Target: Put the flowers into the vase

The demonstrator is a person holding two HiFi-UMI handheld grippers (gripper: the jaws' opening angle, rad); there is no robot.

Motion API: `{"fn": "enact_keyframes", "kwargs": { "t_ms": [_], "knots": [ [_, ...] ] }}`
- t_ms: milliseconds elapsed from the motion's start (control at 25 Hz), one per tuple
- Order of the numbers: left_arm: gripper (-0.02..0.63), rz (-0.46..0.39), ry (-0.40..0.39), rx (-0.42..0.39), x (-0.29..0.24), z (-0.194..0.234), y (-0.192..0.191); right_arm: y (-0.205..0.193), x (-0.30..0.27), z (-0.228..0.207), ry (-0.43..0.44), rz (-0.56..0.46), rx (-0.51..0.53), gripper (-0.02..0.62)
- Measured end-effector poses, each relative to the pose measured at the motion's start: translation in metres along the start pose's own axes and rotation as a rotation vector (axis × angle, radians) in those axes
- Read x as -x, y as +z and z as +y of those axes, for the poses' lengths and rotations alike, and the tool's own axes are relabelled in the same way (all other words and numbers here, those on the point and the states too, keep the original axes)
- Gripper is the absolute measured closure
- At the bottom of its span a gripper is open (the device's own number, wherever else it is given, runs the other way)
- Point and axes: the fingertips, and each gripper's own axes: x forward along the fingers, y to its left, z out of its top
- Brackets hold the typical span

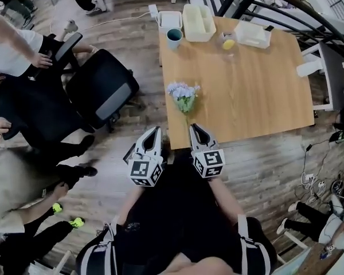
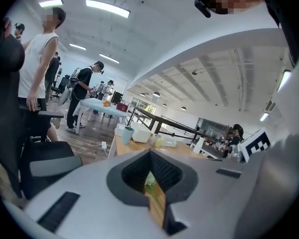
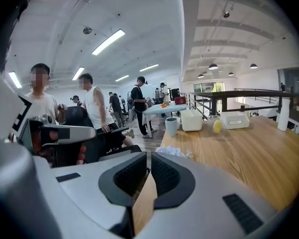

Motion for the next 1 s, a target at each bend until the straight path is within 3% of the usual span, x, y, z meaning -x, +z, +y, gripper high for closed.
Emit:
{"fn": "enact_keyframes", "kwargs": {
  "t_ms": [80,280,440,600,800,1000],
  "knots": [
    [0.575,0.012,0.016,0.011,-0.008,0.005,-0.001,-0.008,-0.016,-0.008,0.008,0.046,-0.004,0.562],
    [0.575,-0.011,0.035,-0.019,-0.023,0.002,0.009,-0.038,-0.057,-0.035,0.055,0.200,-0.101,0.392],
    [0.575,-0.015,0.043,-0.003,-0.031,0.000,0.011,-0.062,-0.092,-0.047,0.079,0.344,-0.204,0.314],
    [0.575,-0.022,0.033,-0.019,-0.034,-0.007,0.012,-0.074,-0.121,-0.060,0.077,0.455,-0.213,0.239],
    [0.575,-0.034,0.045,0.009,-0.032,0.003,0.013,-0.076,-0.151,-0.070,0.061,0.554,-0.223,0.192],
    [0.575,-0.038,0.049,0.016,-0.030,0.010,0.012,-0.087,-0.180,-0.077,0.035,0.632,-0.243,0.187]
  ]
}}
